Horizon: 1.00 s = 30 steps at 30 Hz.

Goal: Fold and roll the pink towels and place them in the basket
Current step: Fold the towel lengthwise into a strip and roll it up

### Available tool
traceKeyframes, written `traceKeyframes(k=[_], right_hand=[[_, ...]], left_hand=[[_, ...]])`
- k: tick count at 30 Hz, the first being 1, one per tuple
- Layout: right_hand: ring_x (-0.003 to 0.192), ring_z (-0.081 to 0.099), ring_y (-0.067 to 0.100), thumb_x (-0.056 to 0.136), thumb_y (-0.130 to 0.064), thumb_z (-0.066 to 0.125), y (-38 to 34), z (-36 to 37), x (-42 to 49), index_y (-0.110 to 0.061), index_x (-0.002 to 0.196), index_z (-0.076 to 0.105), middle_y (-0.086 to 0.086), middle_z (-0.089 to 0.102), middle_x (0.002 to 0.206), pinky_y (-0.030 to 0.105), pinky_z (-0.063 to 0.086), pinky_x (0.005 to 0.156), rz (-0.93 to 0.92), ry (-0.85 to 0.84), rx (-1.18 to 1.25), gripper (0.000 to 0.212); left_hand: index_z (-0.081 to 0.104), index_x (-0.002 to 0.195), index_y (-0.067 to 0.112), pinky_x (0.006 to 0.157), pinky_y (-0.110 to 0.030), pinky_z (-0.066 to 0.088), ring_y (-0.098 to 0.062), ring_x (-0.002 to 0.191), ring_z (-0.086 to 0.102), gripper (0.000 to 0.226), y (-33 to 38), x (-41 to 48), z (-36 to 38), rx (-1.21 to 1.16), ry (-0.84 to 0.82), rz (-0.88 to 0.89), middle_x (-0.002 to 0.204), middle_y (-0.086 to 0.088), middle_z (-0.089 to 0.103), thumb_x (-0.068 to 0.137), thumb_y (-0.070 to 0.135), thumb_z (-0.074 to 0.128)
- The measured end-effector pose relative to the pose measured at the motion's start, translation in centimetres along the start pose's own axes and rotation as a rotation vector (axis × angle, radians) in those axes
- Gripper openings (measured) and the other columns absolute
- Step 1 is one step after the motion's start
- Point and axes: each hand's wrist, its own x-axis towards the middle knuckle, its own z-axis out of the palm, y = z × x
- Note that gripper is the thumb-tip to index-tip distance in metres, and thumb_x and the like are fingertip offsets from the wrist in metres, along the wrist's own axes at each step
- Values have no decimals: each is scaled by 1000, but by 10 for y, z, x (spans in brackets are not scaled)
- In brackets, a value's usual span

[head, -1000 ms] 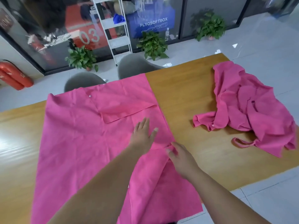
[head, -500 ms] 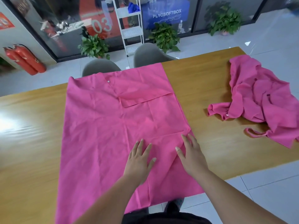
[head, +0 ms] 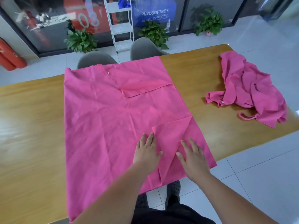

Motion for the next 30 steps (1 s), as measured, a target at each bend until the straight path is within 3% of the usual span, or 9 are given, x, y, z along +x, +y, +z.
traceKeyframes(k=[4,9,17,20,23,28,30], right_hand=[[155,17,30,107,-62,31,4,-1,-12,-35,165,23,-4,9,174,49,30,124,-20,8,15,64],[155,21,26,107,-62,31,23,-5,-13,-37,164,26,-8,19,172,48,32,123,-61,9,109,63],[141,50,18,108,-55,36,82,-31,-26,-37,160,35,-9,52,155,44,44,113,-45,153,495,56],[123,62,19,109,-51,38,107,-42,-33,-42,161,33,-7,64,138,43,50,103,19,119,578,53],[113,63,15,108,-54,38,129,-45,-41,-47,160,31,-9,66,129,39,49,96,-3,76,597,53],[126,59,10,108,-56,41,150,-51,-48,-51,157,37,-16,62,137,30,40,97,-82,-68,621,49],[122,59,8,108,-57,41,157,-50,-47,-50,154,43,-15,62,139,31,42,96,-105,-103,604,47]], left_hand=[[13,168,11,132,-50,11,-33,162,-2,81,14,-3,2,-72,41,-16,176,-2,9,107,58,39],[13,168,13,131,-47,14,-30,161,6,83,34,-15,9,-148,97,7,175,-1,10,105,55,45],[13,169,19,130,-41,17,-21,160,16,78,135,-49,30,-239,161,91,176,5,9,105,48,48],[13,169,16,129,-40,20,-26,157,24,77,171,-61,48,-143,135,172,176,1,11,105,43,48],[11,169,17,128,-42,23,-27,156,25,78,193,-69,66,-98,60,201,176,3,9,105,43,49],[14,168,18,130,-40,15,-24,159,17,73,211,-76,81,-36,-9,220,176,0,9,107,42,47],[15,168,18,131,-39,14,-22,159,15,71,211,-81,86,-39,5,200,176,0,9,108,40,46]])
